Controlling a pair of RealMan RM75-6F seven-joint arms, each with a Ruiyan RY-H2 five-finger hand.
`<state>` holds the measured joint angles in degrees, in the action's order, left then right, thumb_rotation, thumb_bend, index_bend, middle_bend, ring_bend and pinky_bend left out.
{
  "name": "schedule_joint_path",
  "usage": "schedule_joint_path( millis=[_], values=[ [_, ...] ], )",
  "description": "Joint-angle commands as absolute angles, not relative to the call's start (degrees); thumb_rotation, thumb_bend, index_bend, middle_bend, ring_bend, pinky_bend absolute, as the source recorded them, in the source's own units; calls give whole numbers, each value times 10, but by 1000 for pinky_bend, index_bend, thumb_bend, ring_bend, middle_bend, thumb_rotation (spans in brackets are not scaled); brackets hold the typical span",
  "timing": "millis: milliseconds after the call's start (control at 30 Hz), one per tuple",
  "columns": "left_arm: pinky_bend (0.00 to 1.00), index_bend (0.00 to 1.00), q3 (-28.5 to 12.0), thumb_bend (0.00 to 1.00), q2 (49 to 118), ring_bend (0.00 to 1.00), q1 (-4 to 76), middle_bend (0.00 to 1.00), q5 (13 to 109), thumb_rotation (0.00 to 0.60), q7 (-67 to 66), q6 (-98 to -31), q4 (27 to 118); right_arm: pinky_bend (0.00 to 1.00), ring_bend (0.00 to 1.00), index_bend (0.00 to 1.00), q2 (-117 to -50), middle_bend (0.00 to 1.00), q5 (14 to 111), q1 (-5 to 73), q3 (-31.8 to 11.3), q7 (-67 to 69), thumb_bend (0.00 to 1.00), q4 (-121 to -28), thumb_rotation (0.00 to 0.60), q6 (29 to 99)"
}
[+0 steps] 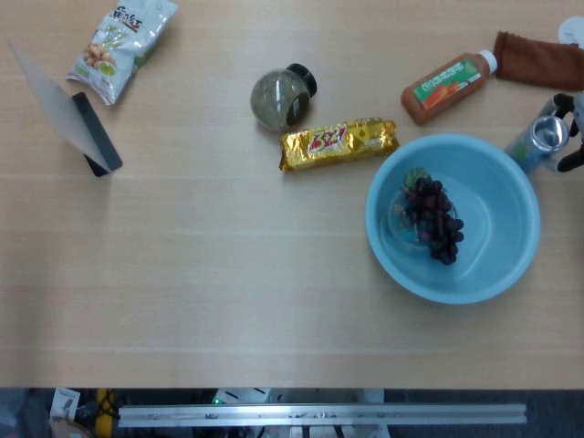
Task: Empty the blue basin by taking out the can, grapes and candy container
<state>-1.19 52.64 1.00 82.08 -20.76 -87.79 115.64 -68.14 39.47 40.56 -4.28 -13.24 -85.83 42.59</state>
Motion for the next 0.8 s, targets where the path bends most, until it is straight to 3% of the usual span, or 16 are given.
schedule_joint_path(
  millis=[33,267,500,800],
  values=[
    [170,292,-12,269,527,207,10,245,821,600,-208,-878,1156,629,407,409,-678,406,396,406,-42,-133,317,-860,600,423],
    [170,292,-12,269,528,207,10,245,822,600,-207,-879,1154,575,340,250,-662,333,400,407,-37,-133,308,-872,600,415],
    [170,292,-11,270,526,207,9,245,826,600,-204,-882,1155,565,333,206,-641,320,415,402,-43,-122,306,-893,600,422],
    [170,291,-13,269,523,207,11,245,828,600,-208,-882,1160,564,324,205,-538,319,500,393,-67,-94,304,-1018,600,436]
  ],
)
